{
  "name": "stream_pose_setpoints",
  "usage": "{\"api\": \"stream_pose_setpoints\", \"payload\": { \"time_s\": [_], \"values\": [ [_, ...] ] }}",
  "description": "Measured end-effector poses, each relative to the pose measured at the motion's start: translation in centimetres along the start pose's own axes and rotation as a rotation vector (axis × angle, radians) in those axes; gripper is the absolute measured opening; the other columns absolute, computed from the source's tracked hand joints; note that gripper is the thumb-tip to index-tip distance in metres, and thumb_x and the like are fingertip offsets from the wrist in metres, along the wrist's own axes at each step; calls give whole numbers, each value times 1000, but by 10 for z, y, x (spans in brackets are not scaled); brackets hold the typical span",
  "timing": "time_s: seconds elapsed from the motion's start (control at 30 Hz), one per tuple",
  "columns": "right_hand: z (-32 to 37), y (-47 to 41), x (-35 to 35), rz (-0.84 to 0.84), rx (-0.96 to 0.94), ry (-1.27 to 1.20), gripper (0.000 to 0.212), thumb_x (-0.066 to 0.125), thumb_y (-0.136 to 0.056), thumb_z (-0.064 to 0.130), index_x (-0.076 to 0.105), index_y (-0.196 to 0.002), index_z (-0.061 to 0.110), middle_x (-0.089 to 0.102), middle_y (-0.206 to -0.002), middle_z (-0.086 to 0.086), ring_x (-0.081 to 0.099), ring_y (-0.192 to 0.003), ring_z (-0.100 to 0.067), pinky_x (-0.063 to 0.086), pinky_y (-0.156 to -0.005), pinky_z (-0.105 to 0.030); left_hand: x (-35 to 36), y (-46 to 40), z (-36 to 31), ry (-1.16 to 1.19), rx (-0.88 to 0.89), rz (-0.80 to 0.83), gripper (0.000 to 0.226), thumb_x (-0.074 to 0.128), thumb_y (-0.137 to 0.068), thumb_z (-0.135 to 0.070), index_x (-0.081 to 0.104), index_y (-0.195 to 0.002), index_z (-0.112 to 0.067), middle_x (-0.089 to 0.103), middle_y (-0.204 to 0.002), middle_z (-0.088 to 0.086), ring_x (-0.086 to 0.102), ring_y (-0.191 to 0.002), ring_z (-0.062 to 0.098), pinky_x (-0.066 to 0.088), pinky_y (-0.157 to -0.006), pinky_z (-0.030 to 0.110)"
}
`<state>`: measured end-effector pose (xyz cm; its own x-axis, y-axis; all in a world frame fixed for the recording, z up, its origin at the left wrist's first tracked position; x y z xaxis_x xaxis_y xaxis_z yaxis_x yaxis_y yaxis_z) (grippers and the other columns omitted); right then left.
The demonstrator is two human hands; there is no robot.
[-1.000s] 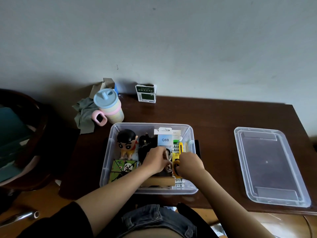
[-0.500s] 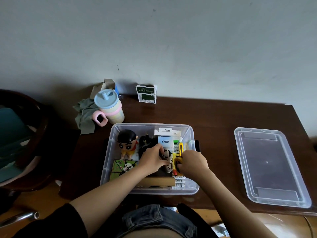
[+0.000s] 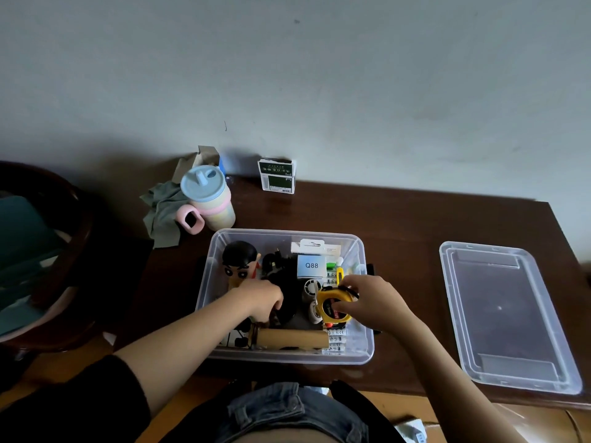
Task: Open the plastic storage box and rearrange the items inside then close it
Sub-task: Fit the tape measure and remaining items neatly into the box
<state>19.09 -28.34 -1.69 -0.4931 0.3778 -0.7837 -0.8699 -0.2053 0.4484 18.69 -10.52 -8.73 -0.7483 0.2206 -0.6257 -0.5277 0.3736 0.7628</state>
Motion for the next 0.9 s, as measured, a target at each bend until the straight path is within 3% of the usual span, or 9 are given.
{"api": "stream_pose_setpoints", "payload": {
  "time_s": [0.17, 0.3, 0.43, 0.57, 0.63, 0.7, 0.73, 0.8, 0.9],
  "values": [
    [4, 1, 1, -20, -17, -42, 26, 66, -79, 44, 64, -101, 28, 65, -86, 10, 60, -72, -11, 45, -59, -23, 8, -9, -18, -238, -18, 49, 39, 49, -89, -3, 61, -122, -19, 59, -124, 8, 57, -111, 28, 47, -82, 35],
    [5, 2, -1, -41, -27, -80, 27, 68, -79, 44, 65, -100, 29, 63, -82, 13, 61, -72, -9, 45, -60, -22, 8, -11, -30, -371, 86, 62, 32, 53, -87, -3, 64, -115, -13, 63, -117, 10, 59, -105, 29, 52, -85, 38],
    [6, 4, -5, -68, -51, -132, 28, 69, -78, 44, 67, -101, 28, 63, -82, 14, 62, -79, -10, 48, -64, -24, 0, -7, -20, -158, 137, 1, 21, 56, -88, -13, 68, -105, -15, 65, -105, 3, 60, -98, 25, 48, -76, 32],
    [8, 5, -6, -78, -61, -145, 30, 70, -78, 43, 66, -104, 28, 61, -83, 15, 60, -77, -8, 47, -65, -23, -16, -5, 6, 180, 62, -148, 28, 57, -91, -36, 66, -97, -10, 56, -77, -1, 52, -70, 16, 33, -57, 24],
    [13, 5, -5, -74, -76, -146, 29, 70, -79, 43, 65, -103, 27, 62, -84, 14, 58, -73, -6, 45, -62, -22, -22, -2, 21, 312, 10, -218, 37, 55, -92, -39, 63, -102, -5, 55, -75, 4, 54, -75, 18, 37, -75, 23],
    [21, 5, -3, -64, -105, -123, 25, 68, -80, 41, 65, -99, 24, 62, -82, 12, 55, -66, -4, 40, -56, -18, -26, 0, 33, 392, -30, -287, 33, 57, -92, -33, 61, -110, -6, 63, -92, 11, 57, -109, 25, 33, -105, 33],
    [27, 5, -1, -62, -120, -105, 23, 67, -81, 40, 64, -97, 23, 62, -80, 10, 55, -63, -4, 38, -54, -18, -27, 2, 37, 417, -47, -313, 32, 58, -92, -30, 60, -116, -9, 64, -107, 11, 49, -125, 25, 34, -106, 36],
    [38, 4, 6, -57, -148, -53, 22, 66, -82, 37, 63, -97, 21, 65, -81, 5, 58, -66, -11, 42, -56, -23, -30, 5, 42, 458, -56, -343, 34, 59, -92, -27, 56, -124, -17, 64, -118, 7, 53, -121, 24, 47, -96, 39],
    [54, -1, 22, -22, -177, 44, 27, 64, -83, 37, 62, -105, 22, 69, -93, 1, 62, -82, -21, 50, -68, -31, -32, 6, 43, 502, -40, -365, 31, 60, -91, -25, 57, -122, -21, 63, -120, 4, 59, -111, 21, 49, -91, 40]
  ]
}}
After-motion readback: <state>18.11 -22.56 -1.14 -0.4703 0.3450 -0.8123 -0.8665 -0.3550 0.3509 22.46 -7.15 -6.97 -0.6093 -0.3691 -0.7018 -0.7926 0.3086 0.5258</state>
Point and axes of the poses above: each hand's wrist, its own y-axis away from the middle knuckle, its own x-axis out of the palm, z = x × y, the point moved 8 cm from there along -y, towards the middle knuckle
